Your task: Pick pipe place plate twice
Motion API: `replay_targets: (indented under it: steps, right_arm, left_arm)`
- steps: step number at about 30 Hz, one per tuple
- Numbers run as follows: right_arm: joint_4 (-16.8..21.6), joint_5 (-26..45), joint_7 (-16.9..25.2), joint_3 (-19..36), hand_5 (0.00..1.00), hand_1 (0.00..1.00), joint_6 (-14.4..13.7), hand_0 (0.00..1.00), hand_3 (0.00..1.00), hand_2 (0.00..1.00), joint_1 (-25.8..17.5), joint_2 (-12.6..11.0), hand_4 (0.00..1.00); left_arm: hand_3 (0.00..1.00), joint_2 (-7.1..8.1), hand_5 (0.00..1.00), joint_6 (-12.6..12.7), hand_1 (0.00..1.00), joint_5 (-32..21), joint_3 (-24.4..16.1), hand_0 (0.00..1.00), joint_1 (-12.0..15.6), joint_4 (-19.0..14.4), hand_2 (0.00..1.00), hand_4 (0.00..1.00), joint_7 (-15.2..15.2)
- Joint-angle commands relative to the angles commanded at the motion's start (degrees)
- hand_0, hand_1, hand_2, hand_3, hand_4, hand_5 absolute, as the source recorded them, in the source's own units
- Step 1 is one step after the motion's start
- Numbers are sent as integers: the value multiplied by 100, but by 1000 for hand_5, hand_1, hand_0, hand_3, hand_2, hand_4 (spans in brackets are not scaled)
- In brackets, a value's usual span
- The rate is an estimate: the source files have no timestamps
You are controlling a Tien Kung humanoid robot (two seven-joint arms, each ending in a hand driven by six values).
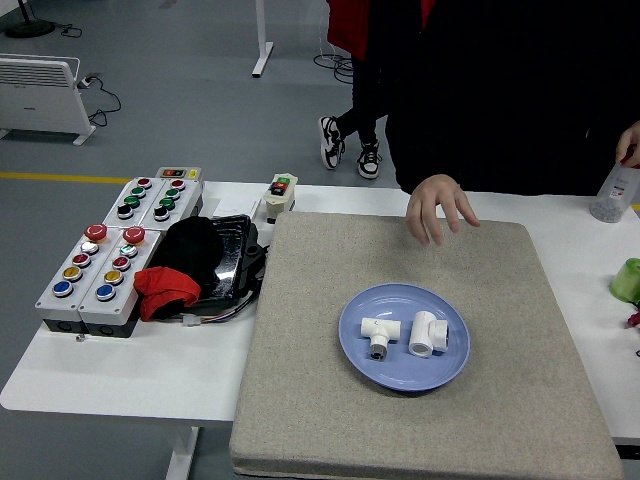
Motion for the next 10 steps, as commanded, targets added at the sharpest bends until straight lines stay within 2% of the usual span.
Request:
replay_targets:
  steps: [10]
  right_arm:
    - [13,294,25,19,609,826,-73,858,861,892,-27,13,563]
  left_arm:
    - [578,-1,998,-2,598,-6,12,628,-15,-1,548,207,-10]
